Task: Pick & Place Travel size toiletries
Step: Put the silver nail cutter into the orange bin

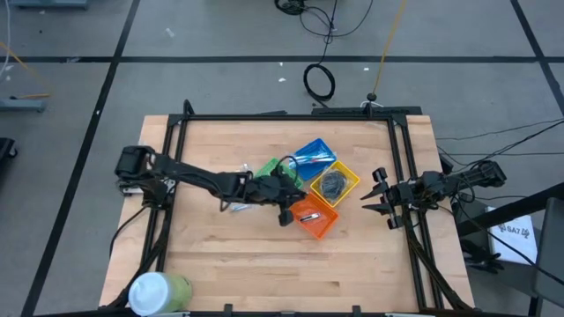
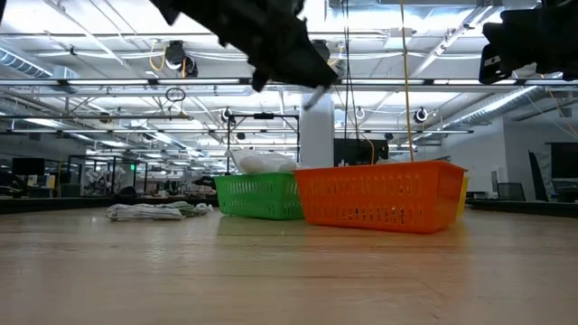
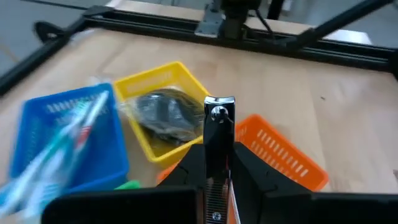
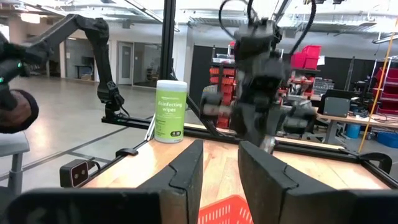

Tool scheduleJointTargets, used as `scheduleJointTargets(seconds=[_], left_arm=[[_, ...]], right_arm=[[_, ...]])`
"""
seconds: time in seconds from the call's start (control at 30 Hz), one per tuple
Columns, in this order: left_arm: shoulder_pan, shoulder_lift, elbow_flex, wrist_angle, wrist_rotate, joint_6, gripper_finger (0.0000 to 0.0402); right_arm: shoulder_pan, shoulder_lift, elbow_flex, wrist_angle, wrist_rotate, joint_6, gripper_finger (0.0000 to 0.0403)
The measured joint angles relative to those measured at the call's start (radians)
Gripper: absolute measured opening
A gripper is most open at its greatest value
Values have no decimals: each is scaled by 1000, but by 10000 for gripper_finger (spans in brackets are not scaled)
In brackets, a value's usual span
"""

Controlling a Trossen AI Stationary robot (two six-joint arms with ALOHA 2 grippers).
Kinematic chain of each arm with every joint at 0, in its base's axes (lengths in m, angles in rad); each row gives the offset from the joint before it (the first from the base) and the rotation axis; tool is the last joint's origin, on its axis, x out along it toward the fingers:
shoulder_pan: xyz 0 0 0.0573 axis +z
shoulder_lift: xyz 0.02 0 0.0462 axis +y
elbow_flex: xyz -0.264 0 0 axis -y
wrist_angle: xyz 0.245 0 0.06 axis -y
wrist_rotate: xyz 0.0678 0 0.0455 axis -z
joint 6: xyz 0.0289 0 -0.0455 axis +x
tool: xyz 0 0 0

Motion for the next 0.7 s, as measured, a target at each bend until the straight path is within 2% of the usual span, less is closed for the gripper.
scheduleJointTargets(seconds=[0.37, 0.5, 0.7], left_arm=[[1, 174, 0, 131, 93, 3, 38], [1, 196, -1, 139, 94, -5, 35], [1, 195, -1, 142, 94, -6, 65]], right_arm=[[0, 0, 0, 2, 0, 0, 91], [0, 0, 0, 1, 0, 0, 91], [0, 0, 0, 2, 0, 0, 91]])
